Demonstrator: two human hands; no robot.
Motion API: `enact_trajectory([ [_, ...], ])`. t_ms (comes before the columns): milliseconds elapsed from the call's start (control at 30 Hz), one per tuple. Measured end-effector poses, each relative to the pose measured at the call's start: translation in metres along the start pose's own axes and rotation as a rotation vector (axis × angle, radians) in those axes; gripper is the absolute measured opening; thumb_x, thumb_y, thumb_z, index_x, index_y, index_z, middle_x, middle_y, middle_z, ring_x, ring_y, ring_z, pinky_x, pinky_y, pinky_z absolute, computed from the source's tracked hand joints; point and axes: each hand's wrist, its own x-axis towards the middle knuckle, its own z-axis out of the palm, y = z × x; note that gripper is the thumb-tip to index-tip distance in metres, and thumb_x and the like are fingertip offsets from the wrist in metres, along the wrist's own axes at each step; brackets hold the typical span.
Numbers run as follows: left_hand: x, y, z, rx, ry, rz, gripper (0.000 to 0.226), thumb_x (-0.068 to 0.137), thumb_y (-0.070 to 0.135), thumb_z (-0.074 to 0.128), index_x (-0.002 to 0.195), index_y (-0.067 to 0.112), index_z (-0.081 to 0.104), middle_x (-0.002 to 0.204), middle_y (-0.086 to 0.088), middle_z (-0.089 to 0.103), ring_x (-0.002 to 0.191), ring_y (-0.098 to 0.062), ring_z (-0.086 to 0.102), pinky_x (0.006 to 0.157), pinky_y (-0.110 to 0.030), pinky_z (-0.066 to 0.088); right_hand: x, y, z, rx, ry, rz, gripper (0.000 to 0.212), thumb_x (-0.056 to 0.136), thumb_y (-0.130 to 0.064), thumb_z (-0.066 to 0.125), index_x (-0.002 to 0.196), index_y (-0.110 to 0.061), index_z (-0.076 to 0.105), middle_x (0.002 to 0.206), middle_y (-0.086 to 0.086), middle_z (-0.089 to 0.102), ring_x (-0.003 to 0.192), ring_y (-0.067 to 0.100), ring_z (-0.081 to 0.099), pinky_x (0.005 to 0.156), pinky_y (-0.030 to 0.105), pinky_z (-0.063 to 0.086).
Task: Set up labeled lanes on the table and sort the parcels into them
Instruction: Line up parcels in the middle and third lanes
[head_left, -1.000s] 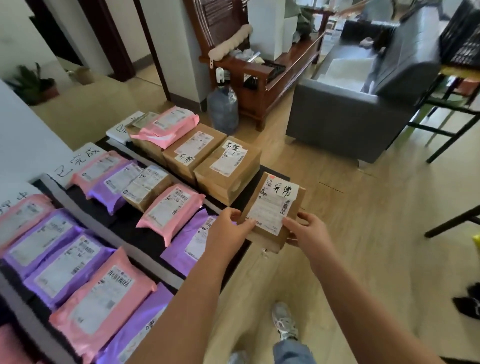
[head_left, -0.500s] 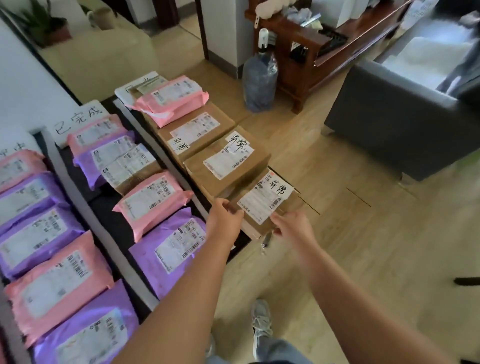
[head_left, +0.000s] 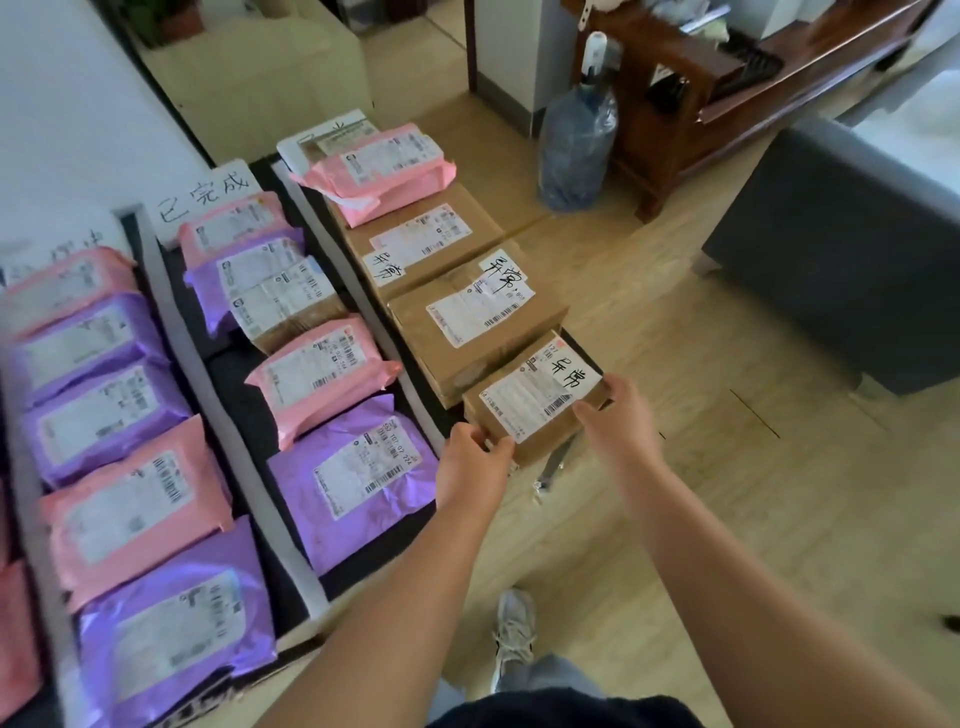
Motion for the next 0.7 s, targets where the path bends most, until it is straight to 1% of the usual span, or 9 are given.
enact_trajectory([
  [67,-0.002,0.002,0.002,-0.027,-0.014,-0.002,0.034,0.093,0.033,0.063,0.118,0.014,0.052,0.109,0.003,0.062,0.072,-0.003,0.052,0.055,-0.022,0.035,0.002,-0.002,0.001,-0.012,-0.006,-0.012,0.051,0.093,-0.026,0.061,0.141,-0.023,0.045,0.135,0.001,0.054,0.1,0.02,0.061,0.071,0.033,0.048],
  [167,-0.001,0.007,-0.001,-0.048,-0.001,0.017,0.038,0.095,0.032,0.061,0.127,0.013,0.054,0.118,0.002,0.064,0.086,-0.009,0.055,0.063,-0.023,0.038,0.003,-0.004,0.001,-0.008,-0.017,-0.002,0.053,0.092,-0.028,0.061,0.142,-0.023,0.043,0.134,0.003,0.054,0.103,0.023,0.062,0.079,0.039,0.053],
  [300,0.0,0.008,-0.006,-0.048,-0.01,0.013,0.038,0.097,0.029,0.057,0.132,0.015,0.055,0.117,0.005,0.064,0.087,-0.007,0.052,0.062,-0.021,0.037,0.004,-0.003,0.002,-0.012,-0.022,-0.001,0.052,0.093,-0.027,0.061,0.142,-0.023,0.043,0.133,0.003,0.053,0.089,0.02,0.063,0.059,0.03,0.045],
  [367,-0.001,0.007,-0.008,-0.038,-0.011,0.019,0.04,0.097,0.028,0.057,0.135,0.016,0.054,0.122,0.004,0.062,0.082,-0.004,0.051,0.065,-0.023,0.038,0.003,-0.003,0.0,-0.012,-0.025,0.003,0.055,0.093,-0.027,0.061,0.144,-0.022,0.041,0.135,0.004,0.05,0.087,0.019,0.062,0.056,0.03,0.044],
  [433,-0.004,0.008,-0.012,-0.039,0.004,0.033,0.043,0.097,0.028,0.057,0.138,0.017,0.051,0.132,0.003,0.059,0.072,0.002,0.049,0.059,-0.018,0.036,-0.002,-0.008,-0.003,-0.021,-0.006,-0.016,0.058,0.093,-0.026,0.06,0.147,-0.021,0.037,0.14,0.005,0.045,0.098,0.022,0.06,0.065,0.035,0.051],
  [467,-0.006,0.009,-0.016,-0.043,0.014,0.04,0.044,0.097,0.028,0.057,0.139,0.018,0.05,0.135,0.003,0.056,0.073,0.004,0.05,0.059,-0.016,0.037,-0.004,-0.012,-0.004,-0.026,0.012,-0.036,0.06,0.094,-0.026,0.06,0.148,-0.021,0.036,0.142,0.005,0.041,0.108,0.024,0.057,0.076,0.041,0.055],
  [533,-0.01,0.009,-0.024,-0.058,0.035,0.067,0.047,0.097,0.03,0.058,0.142,0.019,0.048,0.142,0.003,0.052,0.096,-0.004,0.059,0.072,-0.019,0.045,-0.011,-0.02,-0.004,-0.061,0.052,-0.108,0.058,0.094,-0.025,0.06,0.148,-0.02,0.038,0.145,0.005,0.038,0.126,0.027,0.047,0.098,0.044,0.048],
  [600,-0.016,0.01,-0.034,-0.065,0.06,0.089,0.049,0.097,0.031,0.057,0.143,0.019,0.046,0.146,0.0,0.049,0.121,-0.015,0.054,0.086,-0.023,0.04,-0.02,-0.031,-0.002,-0.115,0.066,-0.194,0.054,0.096,-0.023,0.06,0.146,-0.018,0.041,0.149,0.005,0.036,0.136,0.024,0.035,0.105,0.039,0.039],
  [700,-0.023,0.005,-0.053,-0.062,0.124,0.109,0.048,0.098,0.029,0.057,0.143,0.02,0.046,0.144,0.0,0.049,0.112,-0.013,0.057,0.083,-0.019,0.04,-0.039,-0.05,0.01,-0.151,0.036,-0.305,0.051,0.096,-0.024,0.06,0.145,-0.02,0.044,0.151,0.003,0.035,0.139,0.022,0.031,0.111,0.042,0.038],
])
